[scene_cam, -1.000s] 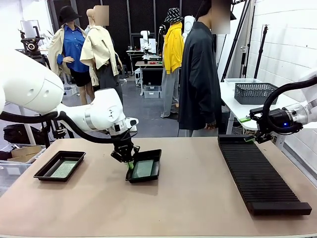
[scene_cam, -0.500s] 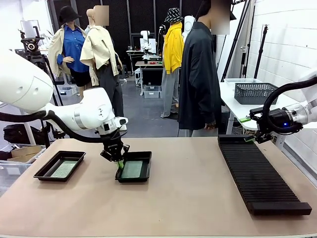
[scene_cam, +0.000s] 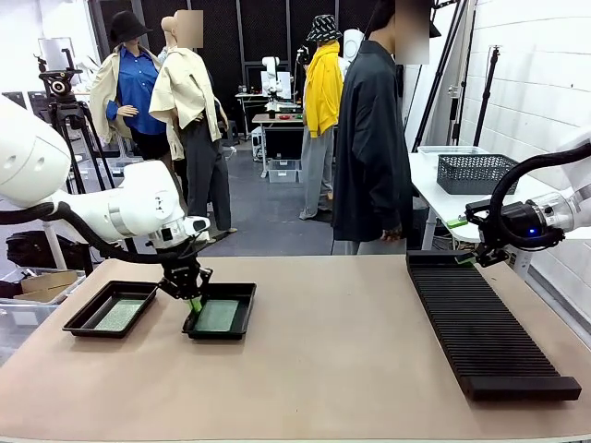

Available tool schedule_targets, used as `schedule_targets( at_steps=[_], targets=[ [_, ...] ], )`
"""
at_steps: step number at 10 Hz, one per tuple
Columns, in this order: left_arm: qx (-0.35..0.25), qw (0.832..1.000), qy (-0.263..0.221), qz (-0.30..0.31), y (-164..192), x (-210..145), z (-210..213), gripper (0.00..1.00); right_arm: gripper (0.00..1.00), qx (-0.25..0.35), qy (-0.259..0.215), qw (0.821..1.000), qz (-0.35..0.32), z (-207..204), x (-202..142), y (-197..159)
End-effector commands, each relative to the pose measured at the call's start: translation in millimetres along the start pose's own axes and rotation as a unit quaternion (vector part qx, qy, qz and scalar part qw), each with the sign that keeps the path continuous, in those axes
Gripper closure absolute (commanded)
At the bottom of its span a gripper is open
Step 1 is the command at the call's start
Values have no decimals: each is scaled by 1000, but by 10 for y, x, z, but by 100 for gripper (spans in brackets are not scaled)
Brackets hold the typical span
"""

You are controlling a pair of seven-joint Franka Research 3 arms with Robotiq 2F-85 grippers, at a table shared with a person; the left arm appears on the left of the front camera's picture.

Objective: Inspect and transfer BCBs to ESD trays.
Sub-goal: Pick up the ESD tray and place it on the left side of the table.

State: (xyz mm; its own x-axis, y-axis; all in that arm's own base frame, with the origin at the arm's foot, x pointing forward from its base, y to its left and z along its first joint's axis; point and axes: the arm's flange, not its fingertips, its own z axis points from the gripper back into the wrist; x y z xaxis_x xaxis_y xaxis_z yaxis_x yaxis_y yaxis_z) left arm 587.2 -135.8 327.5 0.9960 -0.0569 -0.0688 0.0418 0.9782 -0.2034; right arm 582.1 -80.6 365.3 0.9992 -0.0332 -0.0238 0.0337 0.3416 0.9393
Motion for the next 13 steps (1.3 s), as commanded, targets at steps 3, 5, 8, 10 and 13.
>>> schedule_targets(
  at_steps=[3, 5, 8, 10, 13],
  targets=[
    [31, 999, 19, -17, 277, -56, 55, 100, 0, -2, 0, 1000, -4, -25, -9, 28],
    [35, 999, 14, -20, 406, -89, 72, 100, 0, -2, 0, 1000, -4, -25, -9, 28],
    [41, 999, 4, -28, 512, -119, 77, 100, 0, -2, 0, 1000, -4, -25, -9, 28],
    [38, 999, 3, -20, 542, -116, 79, 100, 0, -2, 0, 1000, -4, -25, -9, 28],
    [24, 1000, 6, -17, 534, -113, 87, 84, 0, -2, 0, 1000, -4, -25, -9, 28]
  ],
)
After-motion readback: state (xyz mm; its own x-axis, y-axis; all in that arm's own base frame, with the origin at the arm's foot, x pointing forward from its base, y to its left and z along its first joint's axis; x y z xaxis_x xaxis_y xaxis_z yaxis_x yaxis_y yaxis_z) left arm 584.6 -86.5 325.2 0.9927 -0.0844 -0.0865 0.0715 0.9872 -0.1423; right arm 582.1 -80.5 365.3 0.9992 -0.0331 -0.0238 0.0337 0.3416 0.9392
